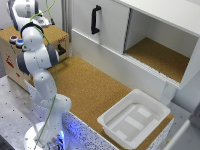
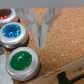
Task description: Turn on the green light lamp
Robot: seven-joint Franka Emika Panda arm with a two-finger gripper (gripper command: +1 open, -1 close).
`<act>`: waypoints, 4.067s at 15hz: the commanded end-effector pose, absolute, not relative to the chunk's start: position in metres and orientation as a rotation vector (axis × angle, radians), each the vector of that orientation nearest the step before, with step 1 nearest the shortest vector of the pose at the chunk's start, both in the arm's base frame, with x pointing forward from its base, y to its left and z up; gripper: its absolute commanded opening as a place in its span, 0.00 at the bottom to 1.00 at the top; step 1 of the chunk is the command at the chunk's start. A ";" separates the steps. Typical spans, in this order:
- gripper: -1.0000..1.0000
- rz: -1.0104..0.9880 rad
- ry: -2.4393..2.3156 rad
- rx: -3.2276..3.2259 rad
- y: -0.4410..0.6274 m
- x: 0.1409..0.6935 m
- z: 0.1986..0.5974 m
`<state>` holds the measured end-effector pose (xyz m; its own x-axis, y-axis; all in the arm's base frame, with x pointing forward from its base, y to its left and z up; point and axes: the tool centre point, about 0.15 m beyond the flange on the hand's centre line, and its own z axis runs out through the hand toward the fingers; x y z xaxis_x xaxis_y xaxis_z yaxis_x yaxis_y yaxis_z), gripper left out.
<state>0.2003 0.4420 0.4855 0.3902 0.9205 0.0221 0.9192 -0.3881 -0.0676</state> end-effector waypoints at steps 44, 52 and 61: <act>0.00 0.068 -1.491 -2.596 0.442 0.159 0.415; 1.00 -0.227 -1.591 -2.703 0.442 0.142 0.567; 1.00 -0.203 -1.499 -2.683 0.439 0.164 0.544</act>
